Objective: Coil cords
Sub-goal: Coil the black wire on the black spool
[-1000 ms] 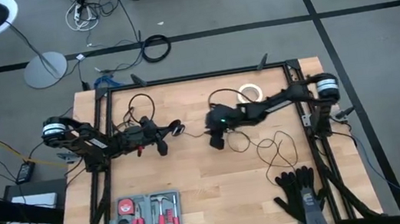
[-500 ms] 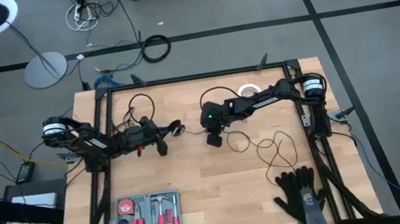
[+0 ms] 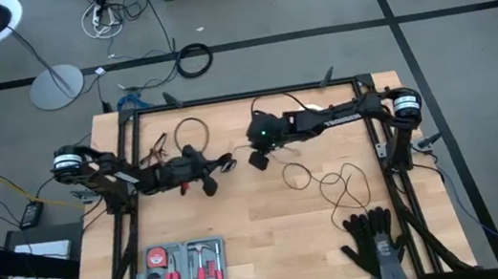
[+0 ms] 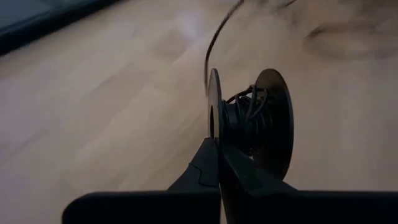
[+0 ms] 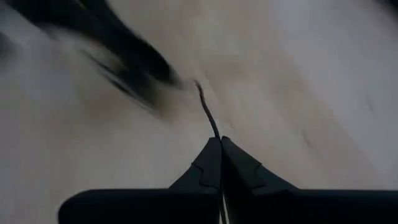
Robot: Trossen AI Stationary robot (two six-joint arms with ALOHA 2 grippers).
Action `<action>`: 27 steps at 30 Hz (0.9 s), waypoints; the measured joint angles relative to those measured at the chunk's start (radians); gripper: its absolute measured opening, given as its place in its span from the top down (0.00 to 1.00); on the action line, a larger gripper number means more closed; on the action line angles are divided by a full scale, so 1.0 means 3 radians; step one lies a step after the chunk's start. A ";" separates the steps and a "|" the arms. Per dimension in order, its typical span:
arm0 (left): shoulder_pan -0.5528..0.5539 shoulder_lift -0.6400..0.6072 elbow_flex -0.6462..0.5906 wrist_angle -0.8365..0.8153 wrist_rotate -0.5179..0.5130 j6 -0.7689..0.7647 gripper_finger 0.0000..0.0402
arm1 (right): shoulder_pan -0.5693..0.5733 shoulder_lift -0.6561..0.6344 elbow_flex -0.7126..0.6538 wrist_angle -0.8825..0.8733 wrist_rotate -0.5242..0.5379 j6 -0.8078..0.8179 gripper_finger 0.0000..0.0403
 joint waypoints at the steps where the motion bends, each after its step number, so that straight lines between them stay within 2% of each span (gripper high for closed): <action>1: -0.0005 0.0000 0.0112 -0.0221 -0.0083 -0.0001 1.00 | 0.0037 0.0011 0.0039 0.0079 -0.0006 -0.0026 1.00; 5: -0.0010 -0.0001 0.0452 -0.0735 -0.0299 0.0018 1.00 | 0.0169 0.0080 0.0145 0.0311 -0.0013 -0.0136 1.00; 8: -0.0009 0.0001 0.0602 -0.0722 -0.0467 0.0035 1.00 | 0.0244 0.0067 0.0170 0.0521 -0.0057 -0.0152 1.00; 14: -0.0009 0.0001 0.0749 -0.0548 -0.0522 0.0014 1.00 | 0.0352 0.0072 0.0165 0.0550 -0.0087 -0.0233 1.00; 21: -0.0026 0.0001 0.0749 0.0107 -0.0164 -0.0157 1.00 | 0.0358 0.0072 0.0021 0.0451 -0.0063 -0.0094 1.00; 27: -0.0026 0.0002 0.0748 0.0214 0.0061 -0.0277 1.00 | 0.0362 0.0067 -0.0129 0.0167 0.0206 0.0162 1.00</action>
